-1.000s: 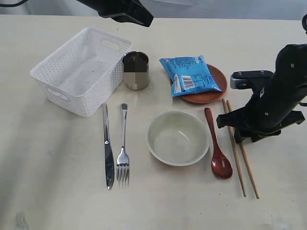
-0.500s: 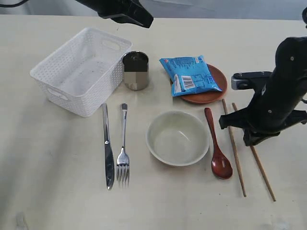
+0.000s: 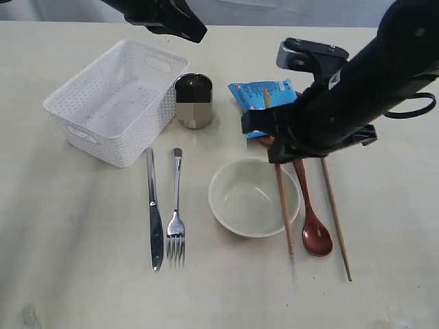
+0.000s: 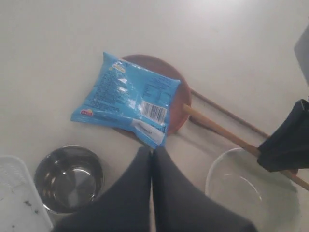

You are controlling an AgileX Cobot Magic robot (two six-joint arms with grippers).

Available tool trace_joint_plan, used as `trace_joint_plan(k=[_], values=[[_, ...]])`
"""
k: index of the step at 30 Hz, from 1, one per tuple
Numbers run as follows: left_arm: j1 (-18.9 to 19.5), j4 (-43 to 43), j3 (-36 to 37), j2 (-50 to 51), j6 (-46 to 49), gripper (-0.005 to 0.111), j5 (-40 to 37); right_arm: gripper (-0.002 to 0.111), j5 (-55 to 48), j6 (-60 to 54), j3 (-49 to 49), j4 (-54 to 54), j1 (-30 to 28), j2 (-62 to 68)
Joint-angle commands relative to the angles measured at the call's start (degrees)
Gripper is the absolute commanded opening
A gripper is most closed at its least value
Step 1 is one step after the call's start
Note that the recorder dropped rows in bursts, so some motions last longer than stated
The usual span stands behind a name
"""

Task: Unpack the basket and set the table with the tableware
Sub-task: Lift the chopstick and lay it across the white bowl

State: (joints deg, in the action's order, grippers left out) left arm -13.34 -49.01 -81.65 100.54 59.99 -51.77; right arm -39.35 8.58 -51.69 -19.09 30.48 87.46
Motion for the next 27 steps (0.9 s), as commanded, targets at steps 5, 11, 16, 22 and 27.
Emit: trace_joint_plan(k=[5, 11, 16, 22, 27], values=[[0.1, 6.0, 5.0, -5.7, -2.7, 0.000, 6.2, 0.000, 2.2, 2.6, -3.1, -6.0, 1.8, 6.2], [0.1, 6.7, 6.3, -8.0, -3.3, 0.000, 6.6, 0.000, 2.8, 2.6, -3.1, -8.0, 1.8, 10.1], [0.1, 6.8, 6.4, -7.9, -3.3, 0.000, 7.0, 0.000, 1.3, 2.3, -3.1, -8.4, 1.8, 11.3], [0.1, 6.8, 6.6, -7.9, -3.5, 0.000, 7.9, 0.000, 0.6, 0.7, -3.1, -8.9, 1.8, 11.3], [0.1, 6.8, 6.6, -7.9, -3.5, 0.000, 7.9, 0.000, -0.6, -0.7, -3.1, -9.2, 1.8, 11.3]])
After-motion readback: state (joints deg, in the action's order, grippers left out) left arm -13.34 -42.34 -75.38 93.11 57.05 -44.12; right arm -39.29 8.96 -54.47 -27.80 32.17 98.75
